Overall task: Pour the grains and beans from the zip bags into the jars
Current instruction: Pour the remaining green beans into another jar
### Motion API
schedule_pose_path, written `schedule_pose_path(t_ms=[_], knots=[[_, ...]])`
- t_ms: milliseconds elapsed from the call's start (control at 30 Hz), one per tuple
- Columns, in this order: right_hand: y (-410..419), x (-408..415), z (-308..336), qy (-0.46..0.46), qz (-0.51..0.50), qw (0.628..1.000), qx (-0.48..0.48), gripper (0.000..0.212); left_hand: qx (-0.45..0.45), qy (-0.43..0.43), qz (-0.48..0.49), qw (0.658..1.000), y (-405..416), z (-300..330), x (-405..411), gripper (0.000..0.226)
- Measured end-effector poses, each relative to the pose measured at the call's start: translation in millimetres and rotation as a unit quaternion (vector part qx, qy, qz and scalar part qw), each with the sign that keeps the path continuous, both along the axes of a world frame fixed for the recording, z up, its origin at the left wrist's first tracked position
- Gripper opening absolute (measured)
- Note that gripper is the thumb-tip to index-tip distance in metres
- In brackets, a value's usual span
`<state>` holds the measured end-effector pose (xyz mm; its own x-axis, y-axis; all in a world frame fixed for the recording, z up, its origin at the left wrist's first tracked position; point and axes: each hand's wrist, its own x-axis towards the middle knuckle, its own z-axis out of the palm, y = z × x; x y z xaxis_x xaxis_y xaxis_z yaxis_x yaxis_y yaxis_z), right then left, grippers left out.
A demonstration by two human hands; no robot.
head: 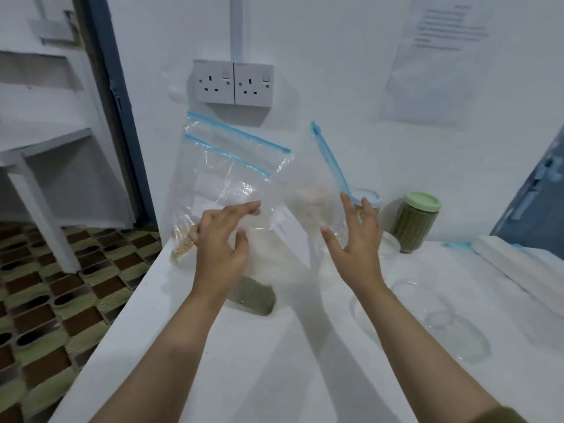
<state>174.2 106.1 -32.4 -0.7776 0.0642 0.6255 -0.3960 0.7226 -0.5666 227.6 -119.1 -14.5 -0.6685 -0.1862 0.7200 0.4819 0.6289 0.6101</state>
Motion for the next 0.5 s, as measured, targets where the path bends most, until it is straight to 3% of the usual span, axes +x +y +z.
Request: schedule_pose_path(t_ms=[233,500], knots=[[10,-34,40,0.021,0.077,0.995,0.053,0.074,0.052,-0.005,-0.020,0.998,7,-2,9,0.053],[2,-15,49,0.046,0.173,0.982,0.067,0.050,0.022,-0.013,0.034,0.999,-14,-6,1,0.039]])
